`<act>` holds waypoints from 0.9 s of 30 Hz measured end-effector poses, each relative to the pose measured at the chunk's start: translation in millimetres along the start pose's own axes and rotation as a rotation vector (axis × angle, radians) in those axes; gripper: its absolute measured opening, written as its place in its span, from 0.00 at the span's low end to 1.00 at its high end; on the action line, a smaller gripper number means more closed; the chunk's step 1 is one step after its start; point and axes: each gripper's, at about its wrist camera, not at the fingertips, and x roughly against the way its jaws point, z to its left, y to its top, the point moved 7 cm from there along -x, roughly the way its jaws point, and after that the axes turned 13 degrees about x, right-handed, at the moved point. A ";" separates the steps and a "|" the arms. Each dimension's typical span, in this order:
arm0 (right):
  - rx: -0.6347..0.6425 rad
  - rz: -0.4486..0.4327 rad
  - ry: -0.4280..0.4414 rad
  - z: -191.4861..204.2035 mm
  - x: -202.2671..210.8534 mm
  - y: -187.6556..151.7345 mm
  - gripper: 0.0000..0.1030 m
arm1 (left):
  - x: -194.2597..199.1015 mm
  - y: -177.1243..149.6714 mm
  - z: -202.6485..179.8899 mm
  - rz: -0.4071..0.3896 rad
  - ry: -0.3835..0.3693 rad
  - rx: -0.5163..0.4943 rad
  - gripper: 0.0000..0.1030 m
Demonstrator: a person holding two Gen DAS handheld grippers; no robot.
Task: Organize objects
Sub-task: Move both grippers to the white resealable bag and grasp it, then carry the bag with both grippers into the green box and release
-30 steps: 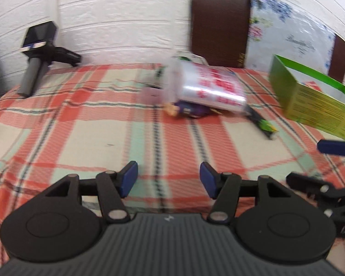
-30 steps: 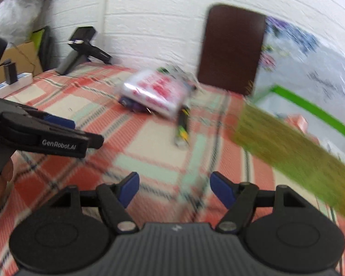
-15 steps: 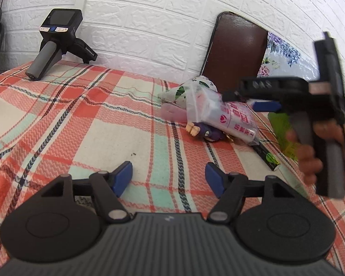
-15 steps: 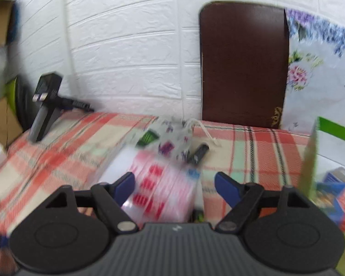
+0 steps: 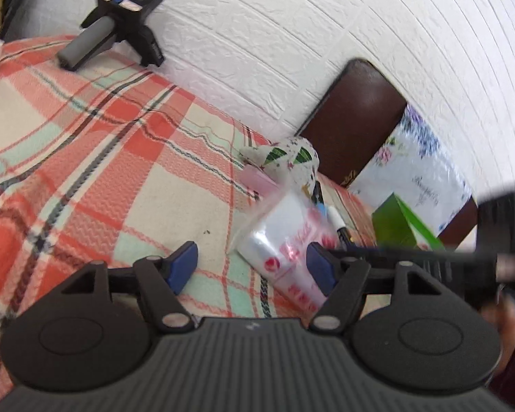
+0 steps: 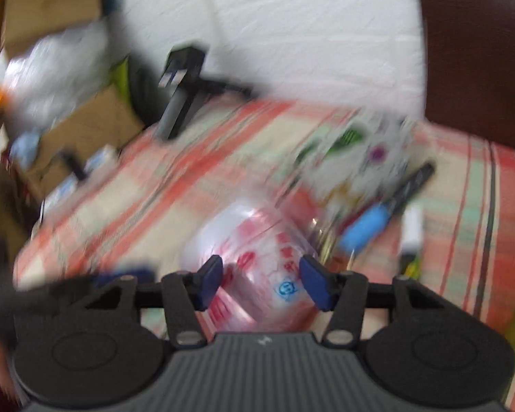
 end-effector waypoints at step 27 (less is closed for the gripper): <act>0.217 -0.011 -0.297 65.6 37.8 -68.2 0.70 | -20.2 -66.8 -65.8 0.241 0.016 -0.126 0.62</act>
